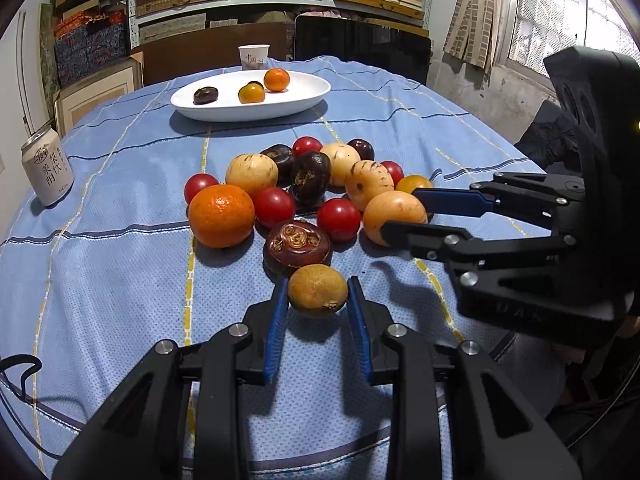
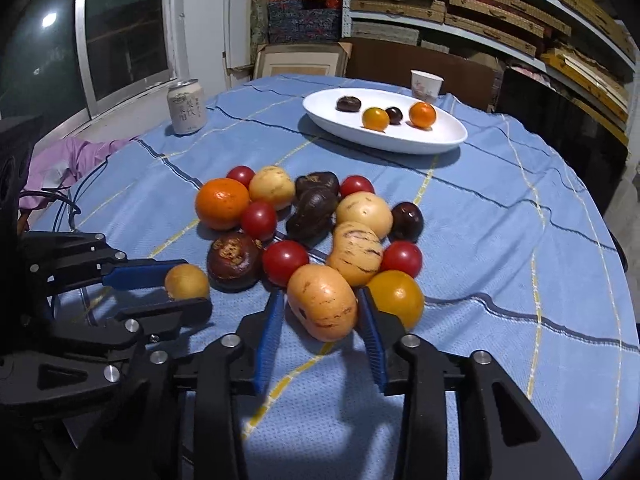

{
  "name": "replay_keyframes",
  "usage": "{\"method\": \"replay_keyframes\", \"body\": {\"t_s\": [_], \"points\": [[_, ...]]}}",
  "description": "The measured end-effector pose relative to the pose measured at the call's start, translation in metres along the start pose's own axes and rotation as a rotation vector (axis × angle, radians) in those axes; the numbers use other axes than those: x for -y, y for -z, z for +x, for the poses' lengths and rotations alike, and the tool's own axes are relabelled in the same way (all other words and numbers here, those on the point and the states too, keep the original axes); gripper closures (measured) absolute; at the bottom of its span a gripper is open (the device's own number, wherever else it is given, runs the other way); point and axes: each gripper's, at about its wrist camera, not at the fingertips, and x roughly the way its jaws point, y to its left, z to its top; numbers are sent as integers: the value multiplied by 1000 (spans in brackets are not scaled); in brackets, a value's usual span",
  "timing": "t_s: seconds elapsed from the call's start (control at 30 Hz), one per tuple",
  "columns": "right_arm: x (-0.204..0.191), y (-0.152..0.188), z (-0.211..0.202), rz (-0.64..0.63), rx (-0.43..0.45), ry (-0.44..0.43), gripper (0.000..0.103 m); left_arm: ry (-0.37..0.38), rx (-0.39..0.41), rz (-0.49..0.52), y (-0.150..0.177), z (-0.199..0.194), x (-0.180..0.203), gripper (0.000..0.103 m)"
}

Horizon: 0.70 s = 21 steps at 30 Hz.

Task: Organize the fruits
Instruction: 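Grasp the small tan fruit with the left tool while the right tool grasps a pale oval fruit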

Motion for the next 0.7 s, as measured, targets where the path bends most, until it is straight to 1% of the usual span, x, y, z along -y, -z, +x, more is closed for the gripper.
{"method": "replay_keyframes", "body": {"t_s": [0.13, 0.23, 0.33, 0.4, 0.47, 0.5, 0.53, 0.57, 0.6, 0.7], "points": [[-1, 1, -3, -34, -23, -3, 67, -1, -7, -5, 0, 1, -1, 74], [-5, 0, -2, -84, -7, 46, 66, -5, -15, -7, -1, 3, -1, 74], [-8, -4, 3, -102, -16, 48, 66, -6, -17, -7, -2, 4, -1, 74], [-12, -6, 10, -124, -39, 53, 66, -6, -20, -7, -2, 5, -1, 74], [-16, -6, 21, -140, -88, 67, 66, -5, -21, -7, -2, 5, -1, 74], [-17, -6, 23, -142, -96, 74, 68, -4, -21, -8, -2, 5, -1, 74], [-17, -6, 21, -137, -85, 73, 68, -2, -21, -11, -2, 5, -1, 74], [-14, -7, 14, -108, -53, 57, 72, 0, -20, -13, -2, 5, -2, 74], [-11, -8, 10, -85, -42, 40, 72, 2, -19, -16, -2, 5, -2, 74], [-4, -8, 7, -39, -45, 19, 72, 5, -22, -15, -2, 5, -2, 74]]}}
